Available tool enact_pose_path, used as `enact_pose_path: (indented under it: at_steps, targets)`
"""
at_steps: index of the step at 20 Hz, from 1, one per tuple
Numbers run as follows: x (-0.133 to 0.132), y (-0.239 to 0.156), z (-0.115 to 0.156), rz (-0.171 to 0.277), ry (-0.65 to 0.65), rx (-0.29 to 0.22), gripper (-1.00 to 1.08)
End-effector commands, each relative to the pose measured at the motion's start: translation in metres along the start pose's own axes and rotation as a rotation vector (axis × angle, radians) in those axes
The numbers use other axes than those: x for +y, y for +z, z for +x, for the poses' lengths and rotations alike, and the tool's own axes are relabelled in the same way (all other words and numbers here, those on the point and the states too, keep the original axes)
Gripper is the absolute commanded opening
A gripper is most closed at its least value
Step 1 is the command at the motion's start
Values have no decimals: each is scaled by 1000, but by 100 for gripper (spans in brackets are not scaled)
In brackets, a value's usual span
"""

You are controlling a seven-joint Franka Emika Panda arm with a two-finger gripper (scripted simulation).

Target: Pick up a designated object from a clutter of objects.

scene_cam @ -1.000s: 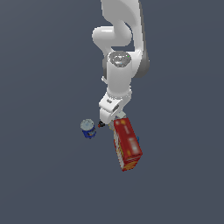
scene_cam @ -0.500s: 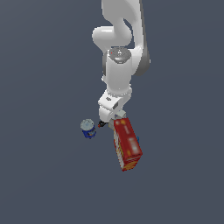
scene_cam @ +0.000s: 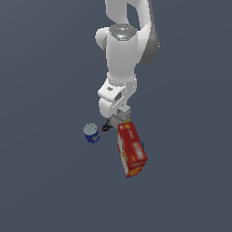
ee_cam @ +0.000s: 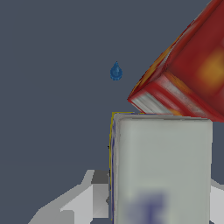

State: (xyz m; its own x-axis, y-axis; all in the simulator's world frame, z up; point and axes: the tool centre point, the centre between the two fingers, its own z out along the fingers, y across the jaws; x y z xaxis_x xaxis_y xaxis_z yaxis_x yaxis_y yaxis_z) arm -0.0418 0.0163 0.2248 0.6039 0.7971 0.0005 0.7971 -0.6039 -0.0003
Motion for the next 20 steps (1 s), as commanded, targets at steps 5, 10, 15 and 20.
enact_pose_path:
  at_steps: [5,10,15,20]
  targets:
    - [4,-63,-5,0,0,1,-100]
    - [9,-112,-9,0,0,1,-100]
    - [13,-151,-11,0,0,0,-100]
    - [16,-177,-13,0,0,0,-100]
